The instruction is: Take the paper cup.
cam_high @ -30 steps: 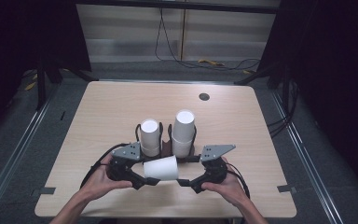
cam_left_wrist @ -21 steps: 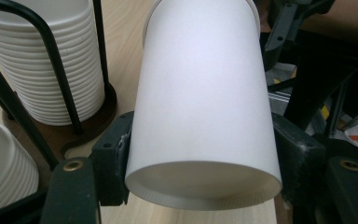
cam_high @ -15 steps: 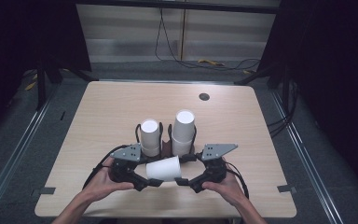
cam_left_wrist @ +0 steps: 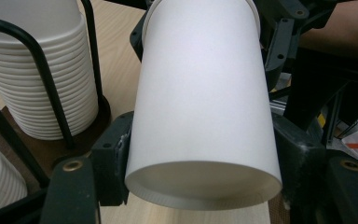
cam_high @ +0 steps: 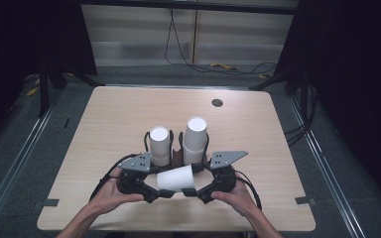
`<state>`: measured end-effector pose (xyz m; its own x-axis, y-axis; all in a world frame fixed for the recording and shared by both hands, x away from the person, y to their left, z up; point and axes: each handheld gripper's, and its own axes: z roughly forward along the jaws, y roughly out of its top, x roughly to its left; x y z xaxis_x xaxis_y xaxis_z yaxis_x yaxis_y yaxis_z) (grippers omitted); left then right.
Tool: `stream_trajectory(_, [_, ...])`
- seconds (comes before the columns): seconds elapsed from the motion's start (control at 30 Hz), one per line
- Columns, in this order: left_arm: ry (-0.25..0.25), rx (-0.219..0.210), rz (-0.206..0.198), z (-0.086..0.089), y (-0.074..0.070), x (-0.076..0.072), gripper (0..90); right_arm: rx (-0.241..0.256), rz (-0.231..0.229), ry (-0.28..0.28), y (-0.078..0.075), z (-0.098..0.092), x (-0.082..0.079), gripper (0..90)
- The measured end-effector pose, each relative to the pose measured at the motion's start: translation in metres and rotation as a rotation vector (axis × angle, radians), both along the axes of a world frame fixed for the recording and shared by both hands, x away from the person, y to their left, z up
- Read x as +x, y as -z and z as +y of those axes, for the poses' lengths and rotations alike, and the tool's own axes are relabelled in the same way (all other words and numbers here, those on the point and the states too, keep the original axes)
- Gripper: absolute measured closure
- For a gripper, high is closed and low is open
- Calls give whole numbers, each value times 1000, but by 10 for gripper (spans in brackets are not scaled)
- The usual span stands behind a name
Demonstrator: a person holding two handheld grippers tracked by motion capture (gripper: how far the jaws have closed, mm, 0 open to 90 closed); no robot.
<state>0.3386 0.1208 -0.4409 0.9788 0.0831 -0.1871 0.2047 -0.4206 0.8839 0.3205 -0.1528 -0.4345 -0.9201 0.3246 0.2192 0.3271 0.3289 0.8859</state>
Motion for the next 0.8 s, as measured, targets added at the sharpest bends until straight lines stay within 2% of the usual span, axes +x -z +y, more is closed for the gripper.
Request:
stream_trajectory(0.47, [7, -9, 12, -1, 0, 0, 330, 21, 34, -31, 3, 1, 3, 165])
stream_trajectory(0.53, [8, -7, 10, -1, 0, 0, 330, 34, 31, -33, 2, 0, 3, 175])
stream_trajectory(0.67, [11, -19, 28, 0, 1, 1, 324, 35, -8, -21, 0, 1, 0, 183])
stream_trajectory(0.7, [12, -17, 40, 0, 1, 2, 324, 38, -13, -20, 0, 1, 0, 185])
stream_trajectory(0.8, [14, -7, 34, 0, 2, 2, 316, 39, -12, -21, 0, 1, 0, 189])
